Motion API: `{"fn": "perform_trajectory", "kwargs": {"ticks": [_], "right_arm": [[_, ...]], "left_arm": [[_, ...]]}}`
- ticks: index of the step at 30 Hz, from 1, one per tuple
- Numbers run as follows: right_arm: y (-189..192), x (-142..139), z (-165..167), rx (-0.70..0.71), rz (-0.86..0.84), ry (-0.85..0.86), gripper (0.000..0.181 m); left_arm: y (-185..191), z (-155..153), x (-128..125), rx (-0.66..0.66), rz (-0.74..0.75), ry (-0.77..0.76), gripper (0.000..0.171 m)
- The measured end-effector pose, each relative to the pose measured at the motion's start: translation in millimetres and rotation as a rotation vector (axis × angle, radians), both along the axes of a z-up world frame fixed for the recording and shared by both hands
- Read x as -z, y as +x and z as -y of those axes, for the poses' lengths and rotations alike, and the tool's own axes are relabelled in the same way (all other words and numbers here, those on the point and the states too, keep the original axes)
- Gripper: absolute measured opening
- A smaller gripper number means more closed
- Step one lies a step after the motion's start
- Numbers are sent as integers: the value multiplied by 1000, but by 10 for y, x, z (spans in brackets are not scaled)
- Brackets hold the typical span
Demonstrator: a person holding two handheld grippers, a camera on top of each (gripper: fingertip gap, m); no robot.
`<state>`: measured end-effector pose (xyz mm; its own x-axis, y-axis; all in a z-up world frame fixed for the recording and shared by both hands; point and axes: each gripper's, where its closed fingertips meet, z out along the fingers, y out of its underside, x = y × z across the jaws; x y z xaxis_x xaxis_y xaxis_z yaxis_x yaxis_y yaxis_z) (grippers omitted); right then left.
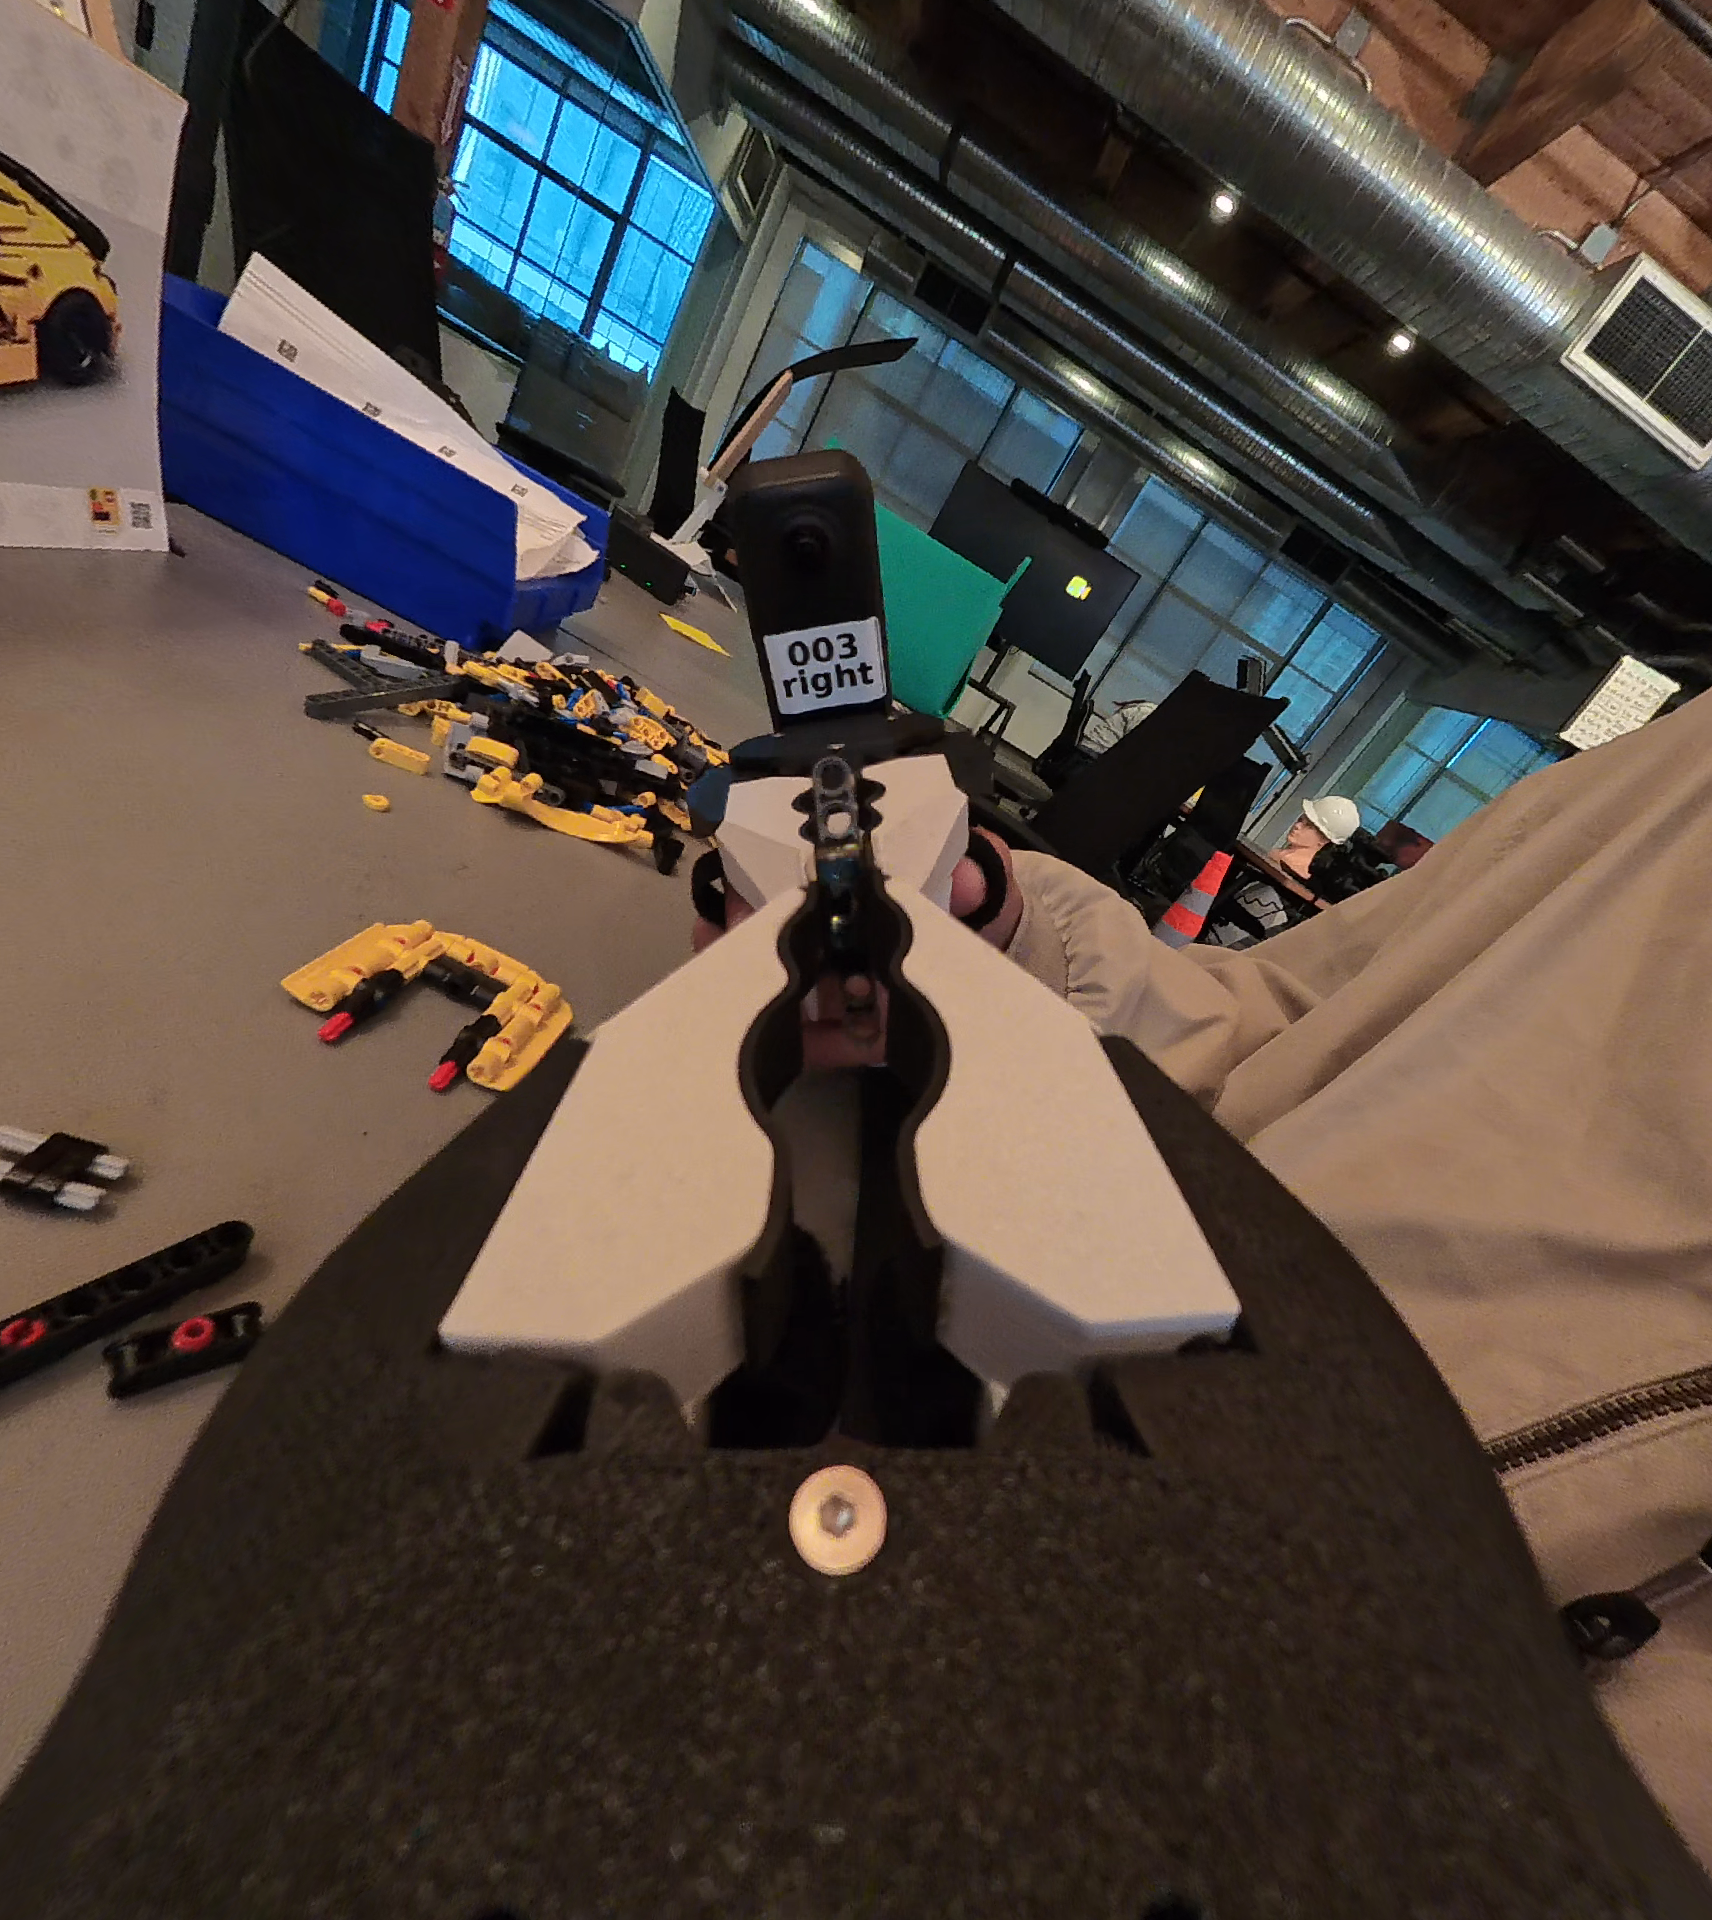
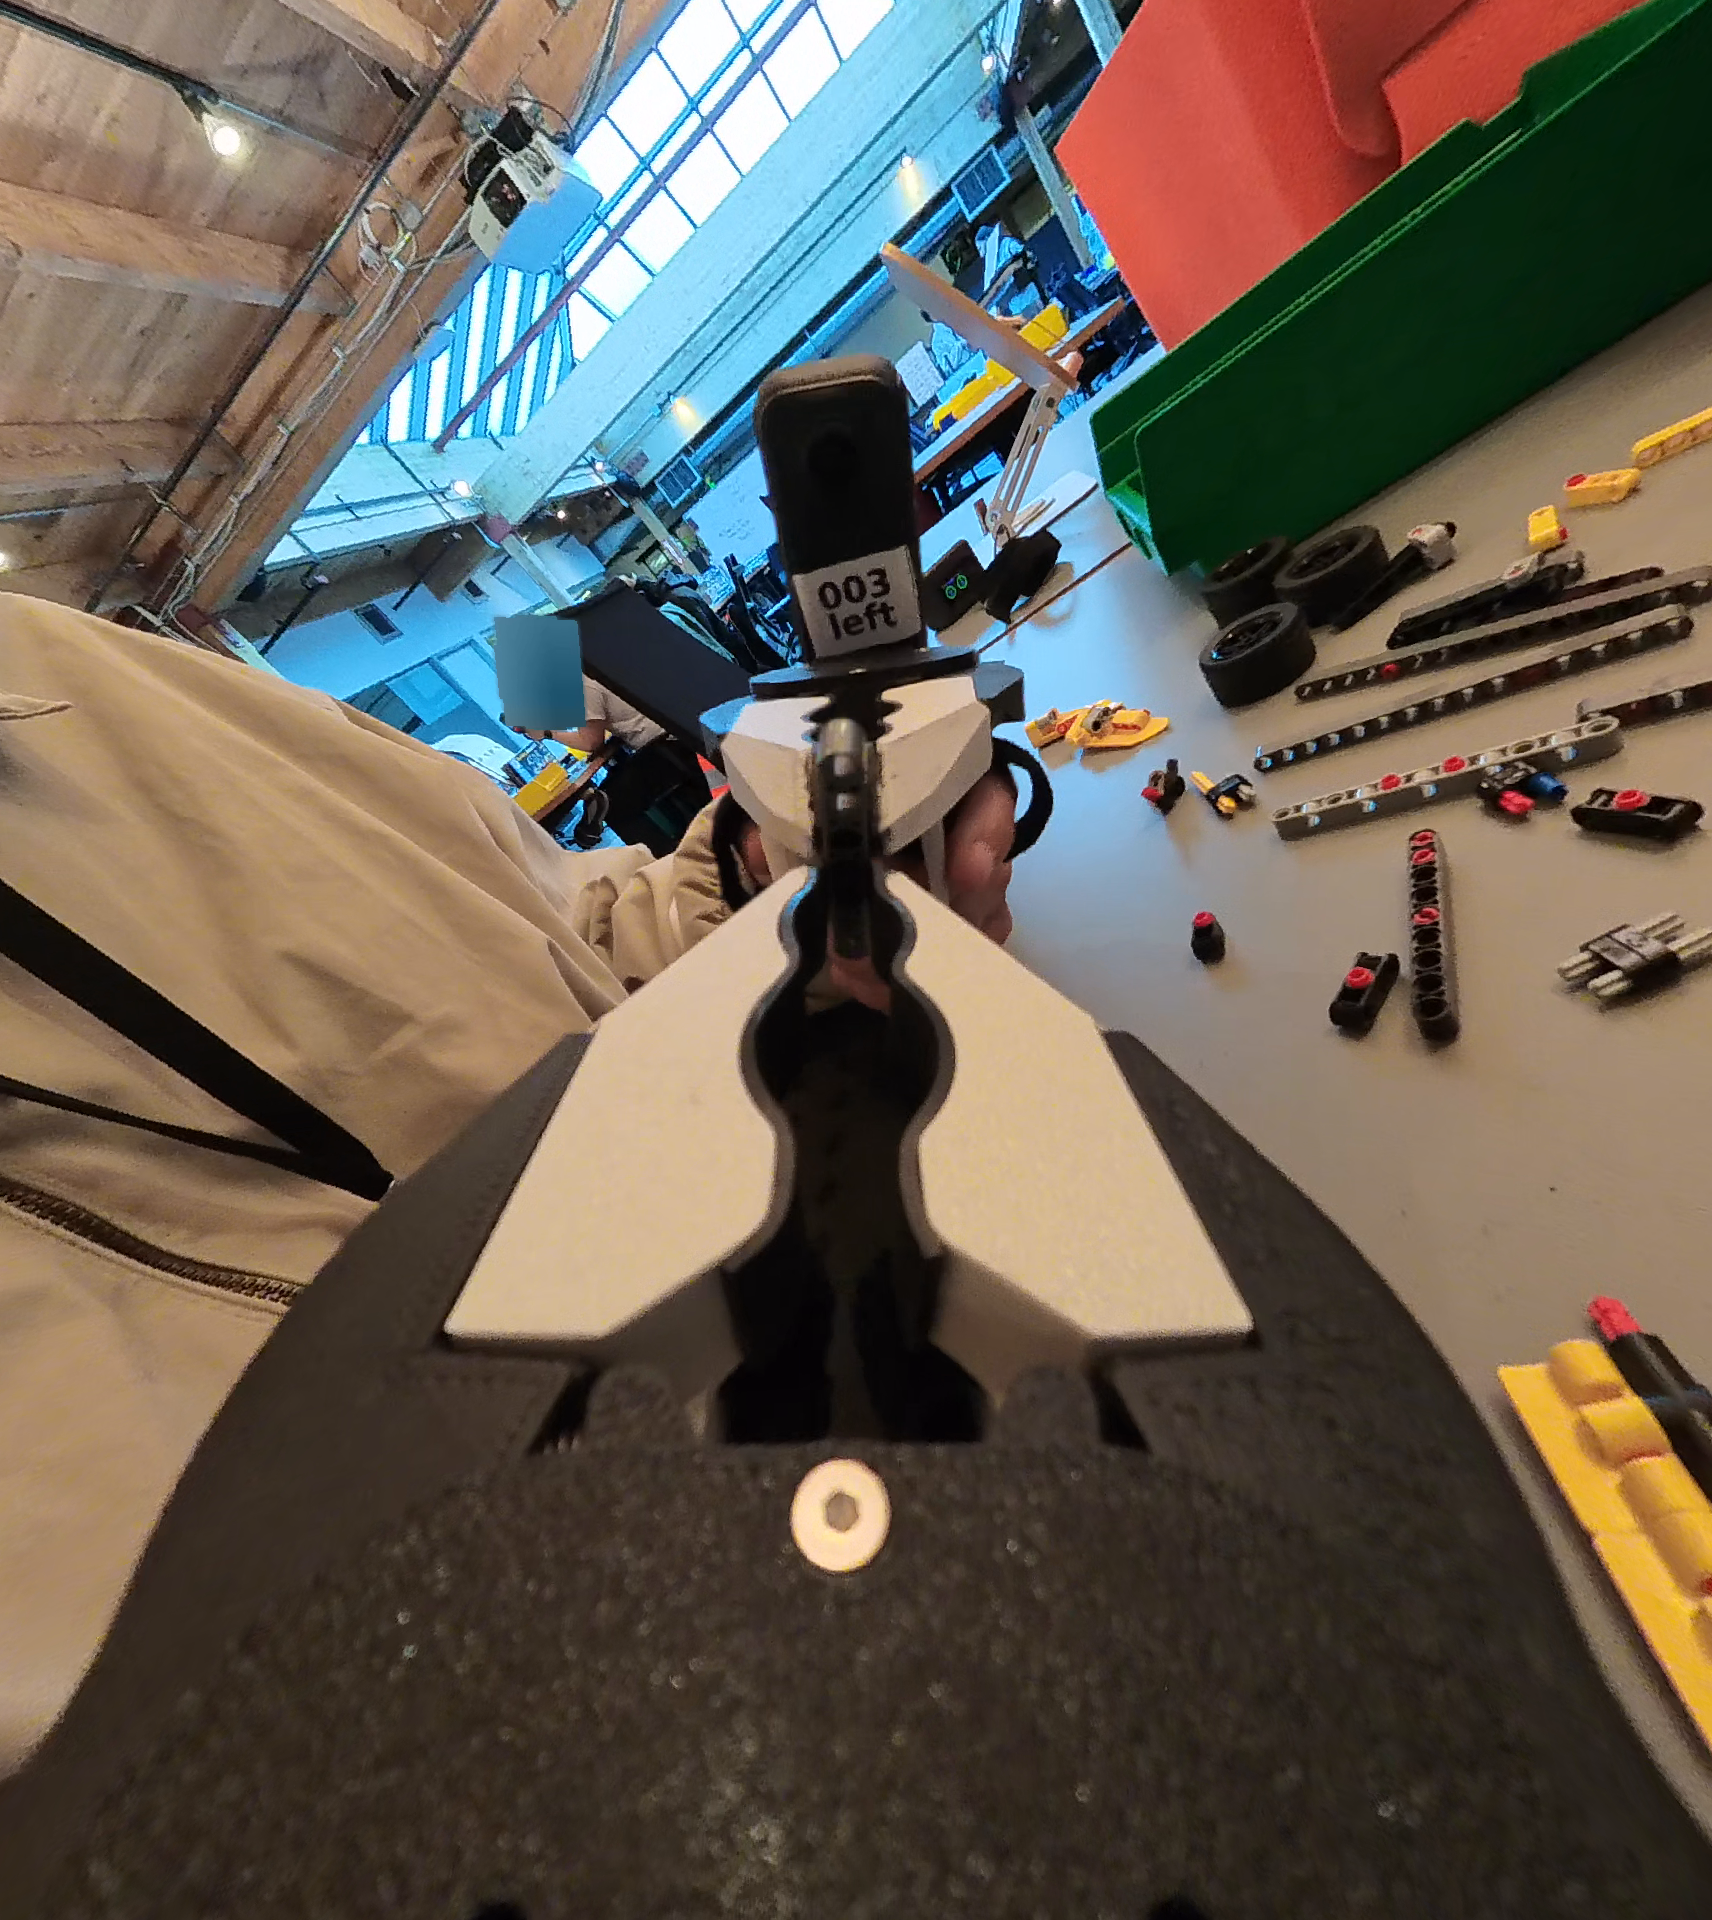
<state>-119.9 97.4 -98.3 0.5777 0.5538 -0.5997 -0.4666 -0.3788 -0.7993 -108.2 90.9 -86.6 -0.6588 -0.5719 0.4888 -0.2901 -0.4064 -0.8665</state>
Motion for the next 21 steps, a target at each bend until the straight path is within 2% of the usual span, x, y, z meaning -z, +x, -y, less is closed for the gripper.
{"fn": "perform_trajectory", "kwargs": {"ticks": [5,10,17,21], "right_arm": [[18,-39,-27,9,-51,8,7],[25,-33,-13,19,-7,18,7],[68,-84,-33,46,-52,33,7],[81,-122,0,50,-56,58,7]], "left_arm": [[17,-23,-24,-8,-8,-40,8],[3,-19,-17,9,-10,-43,7],[11,-64,-45,11,-17,-91,8],[-11,-53,-68,6,17,-67,7]]}}
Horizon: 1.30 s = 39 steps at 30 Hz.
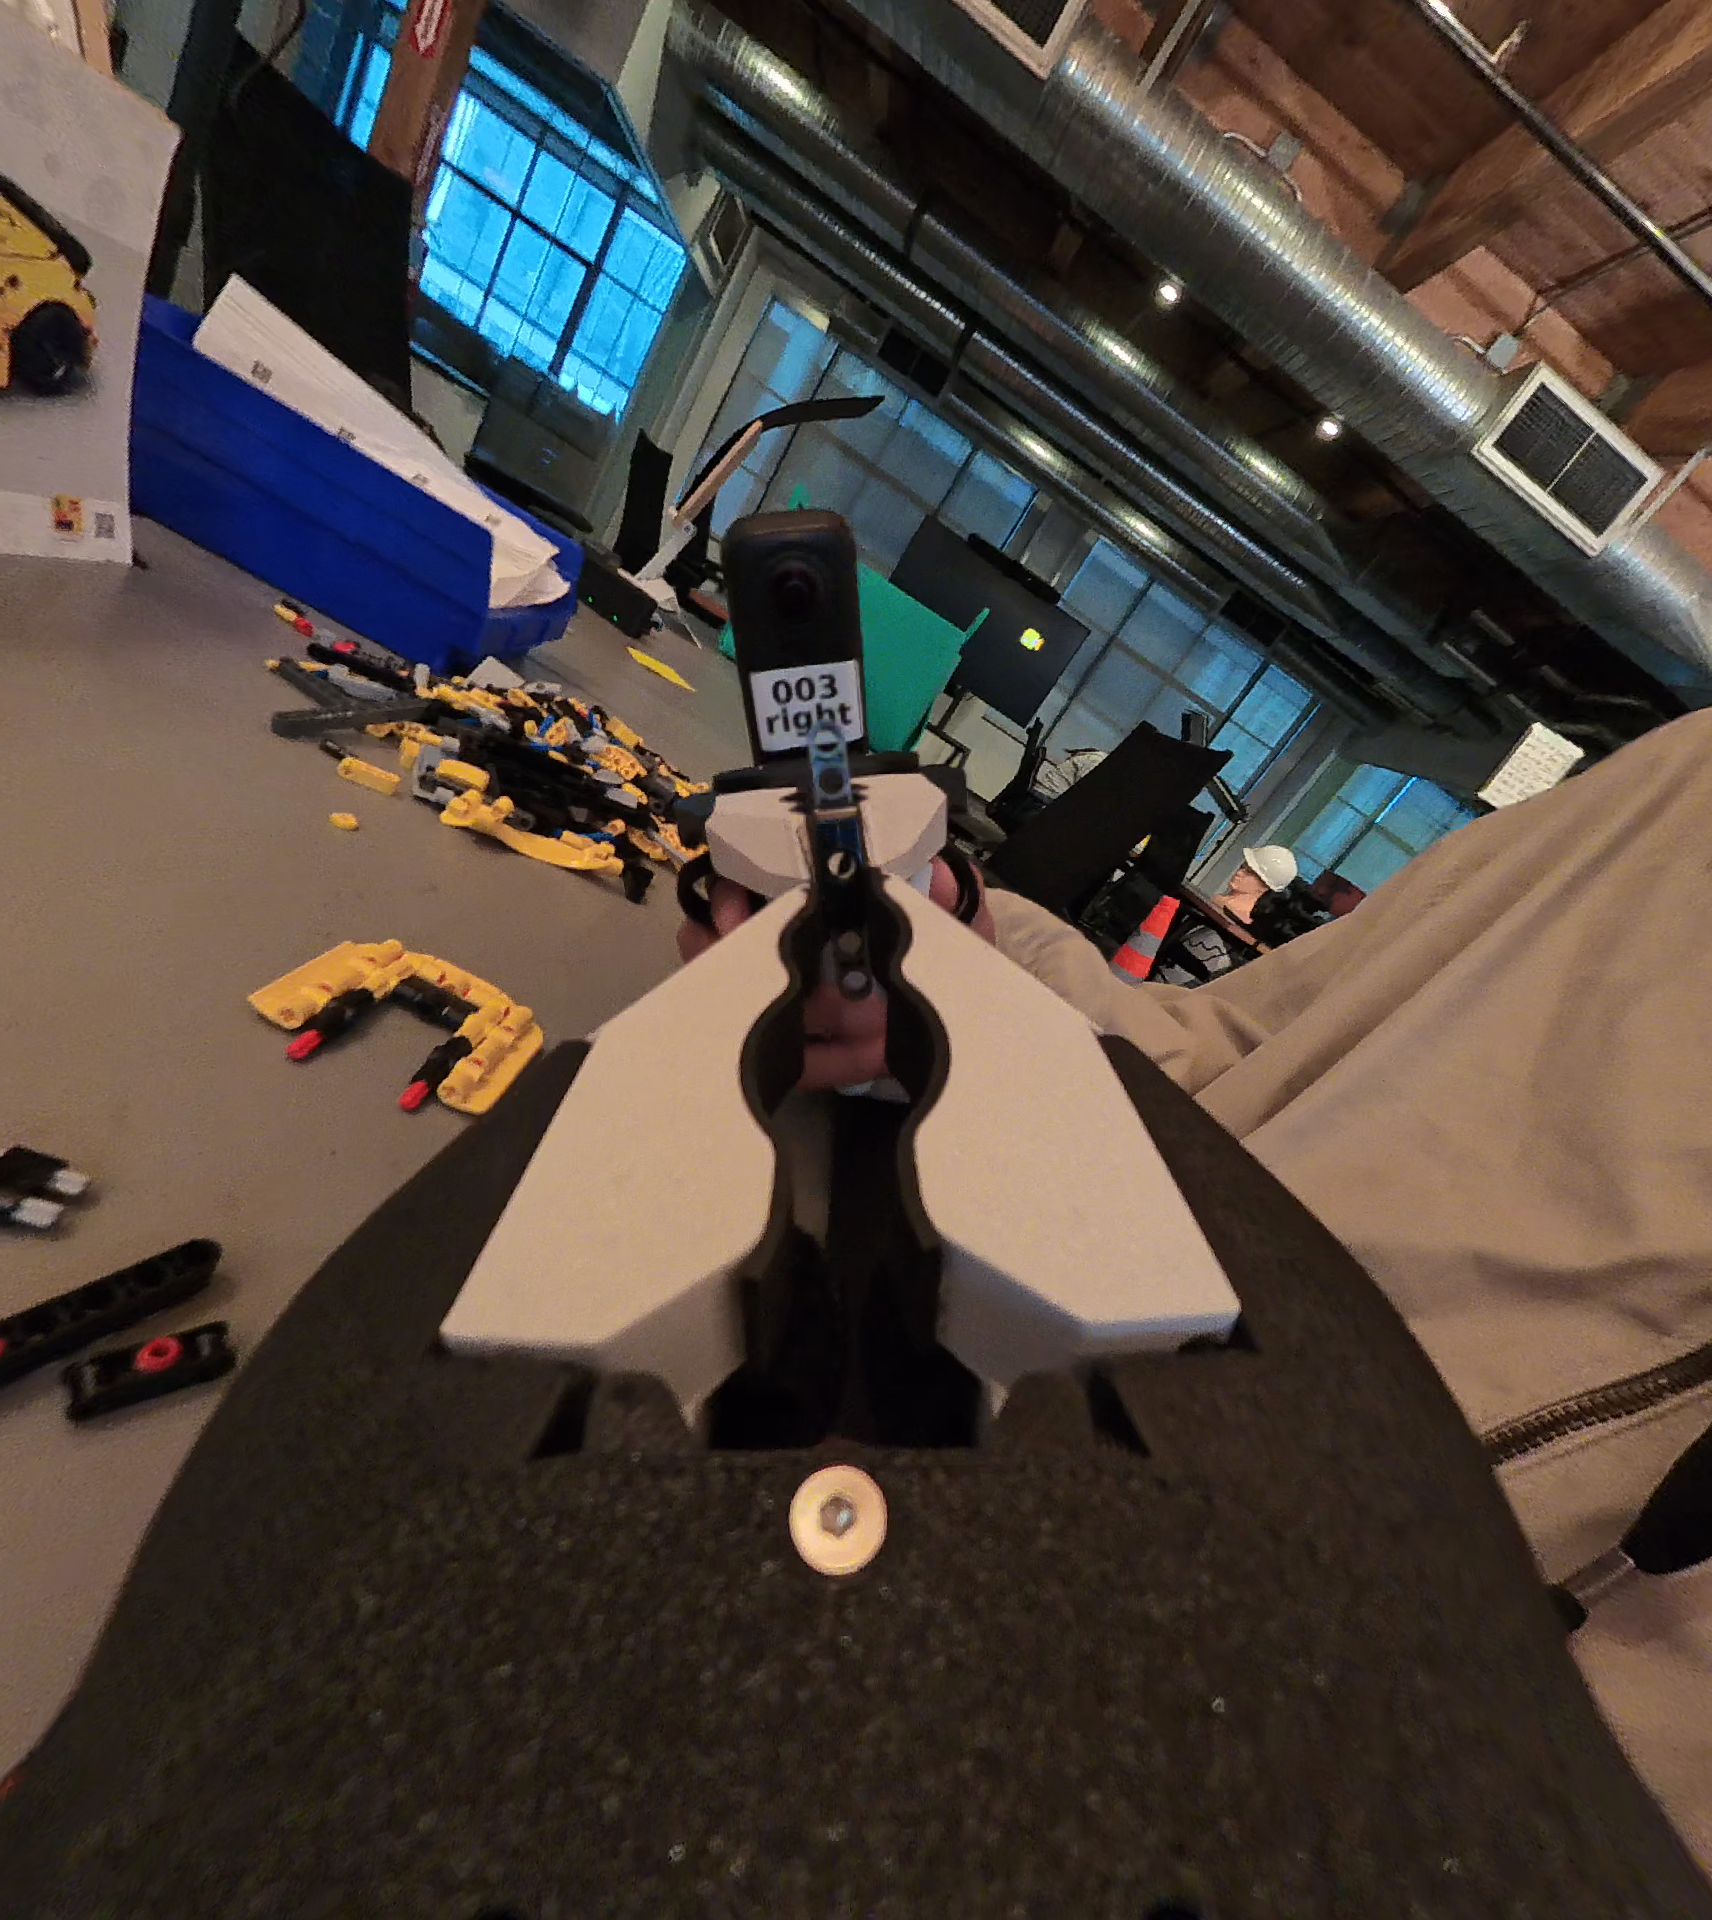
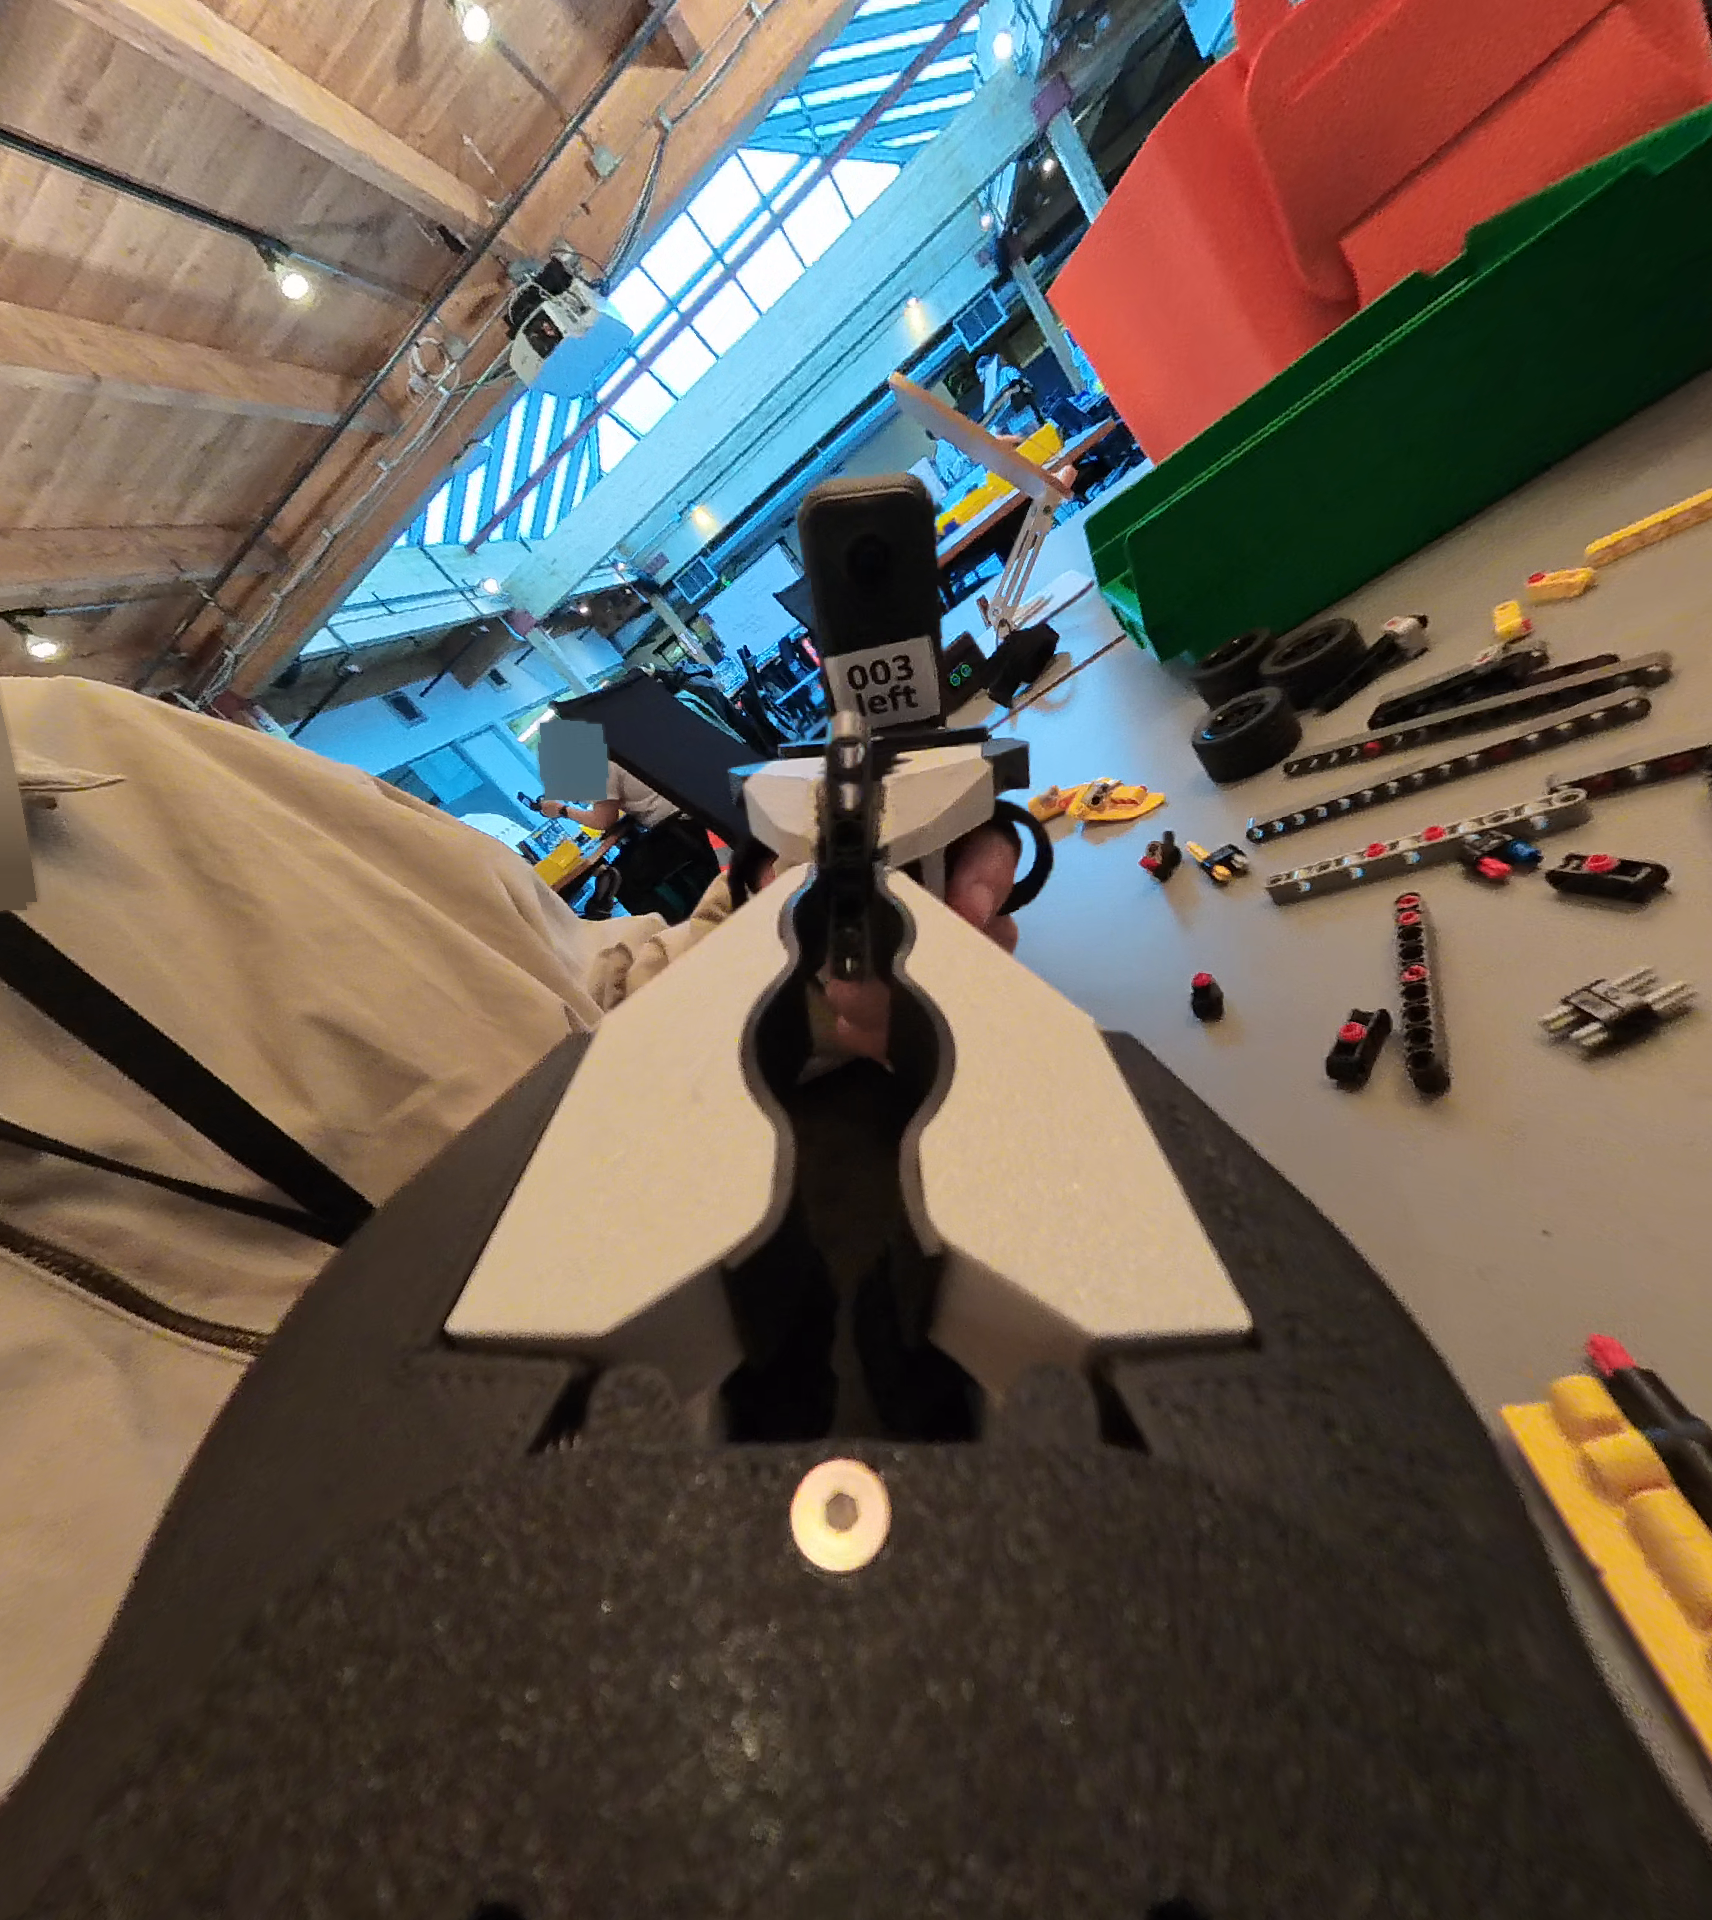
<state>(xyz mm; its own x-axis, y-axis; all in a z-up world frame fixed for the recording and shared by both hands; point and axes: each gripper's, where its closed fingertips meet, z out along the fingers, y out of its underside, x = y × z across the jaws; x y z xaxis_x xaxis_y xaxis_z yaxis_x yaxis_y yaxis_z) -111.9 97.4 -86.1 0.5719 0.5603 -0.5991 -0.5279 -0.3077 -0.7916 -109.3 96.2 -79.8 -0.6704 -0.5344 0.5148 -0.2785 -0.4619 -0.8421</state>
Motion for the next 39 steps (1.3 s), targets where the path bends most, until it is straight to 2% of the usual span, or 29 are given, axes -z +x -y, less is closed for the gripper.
{"fn": "perform_trajectory", "kwargs": {"ticks": [12,18,22,32,39], "right_arm": [[-2,30,-49,18,9,-18,7],[14,-10,-70,12,-109,-23,6],[38,-10,-111,66,-80,-5,6],[35,22,-65,42,35,-3,6],[52,38,-52,20,3,-17,6]], "left_arm": [[23,-8,34,-7,-22,9,7],[31,-21,10,-35,-6,12,7],[44,-74,-1,-82,6,43,7],[20,-42,23,-77,-1,68,6],[24,-36,47,-63,-13,61,6]]}}
